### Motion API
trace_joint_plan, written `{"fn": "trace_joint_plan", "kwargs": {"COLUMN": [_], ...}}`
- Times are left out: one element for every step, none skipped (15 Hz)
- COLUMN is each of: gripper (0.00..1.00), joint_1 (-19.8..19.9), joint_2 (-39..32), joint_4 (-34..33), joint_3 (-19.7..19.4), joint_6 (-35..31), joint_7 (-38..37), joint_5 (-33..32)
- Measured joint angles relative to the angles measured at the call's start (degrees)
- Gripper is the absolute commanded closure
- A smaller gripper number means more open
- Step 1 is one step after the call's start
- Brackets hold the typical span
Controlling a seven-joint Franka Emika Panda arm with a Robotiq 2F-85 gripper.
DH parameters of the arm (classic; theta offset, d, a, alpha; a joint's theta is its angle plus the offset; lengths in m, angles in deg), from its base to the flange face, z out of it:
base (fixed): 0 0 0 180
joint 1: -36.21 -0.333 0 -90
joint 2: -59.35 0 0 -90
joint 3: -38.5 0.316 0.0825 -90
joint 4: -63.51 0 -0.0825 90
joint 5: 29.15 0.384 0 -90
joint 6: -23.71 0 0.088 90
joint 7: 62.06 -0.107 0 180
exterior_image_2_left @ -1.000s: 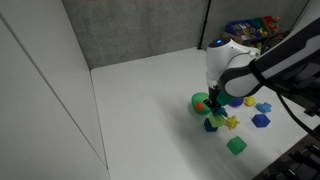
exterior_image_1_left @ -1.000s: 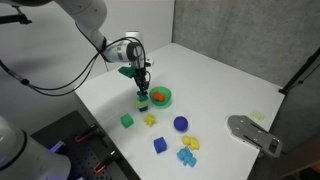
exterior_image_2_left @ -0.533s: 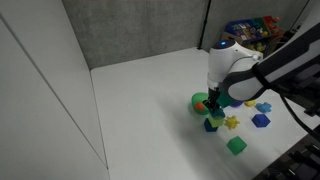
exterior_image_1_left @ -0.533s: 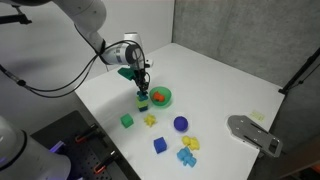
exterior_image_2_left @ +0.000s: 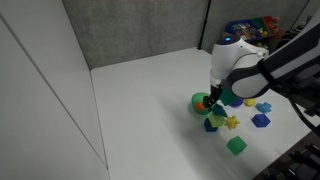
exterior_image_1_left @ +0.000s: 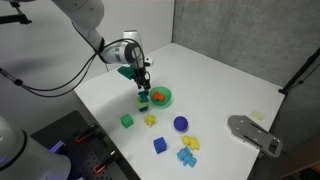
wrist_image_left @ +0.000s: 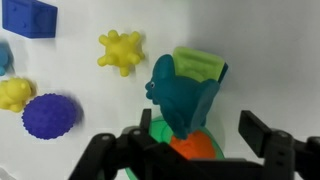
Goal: Put the green toy on top of the yellow block
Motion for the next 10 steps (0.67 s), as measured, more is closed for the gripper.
{"fn": "trace_joint_plan", "kwargs": {"gripper": [0.0,0.0,0.0,0.0,0.0,0.0,0.0,0.0,0.0,0.0], "joint_1": [0.2,0.4,0.64,0.9,1.17,1.48,1.84,2.24,2.71,3.26], "joint_2": [0.56,1.09,1.68,2.33,2.97,3.72,4.4,5.21,6.0,6.85], "joint_4": [0.05,0.06,0.07,0.07,0.06,0.06,0.01,-0.06,-0.12,-0.14], "joint_3": [0.0,0.0,0.0,0.01,0.03,0.08,0.15,0.22,0.34,0.49], "joint_6": [0.1,0.24,0.47,0.8,1.38,2.17,3.1,4.24,5.24,6.27], "joint_7": [0.0,0.0,0.0,0.01,0.03,0.06,0.06,0.12,0.16,0.39], "joint_5": [0.13,0.34,0.48,0.66,0.99,1.51,2.06,2.79,3.43,4.01]}}
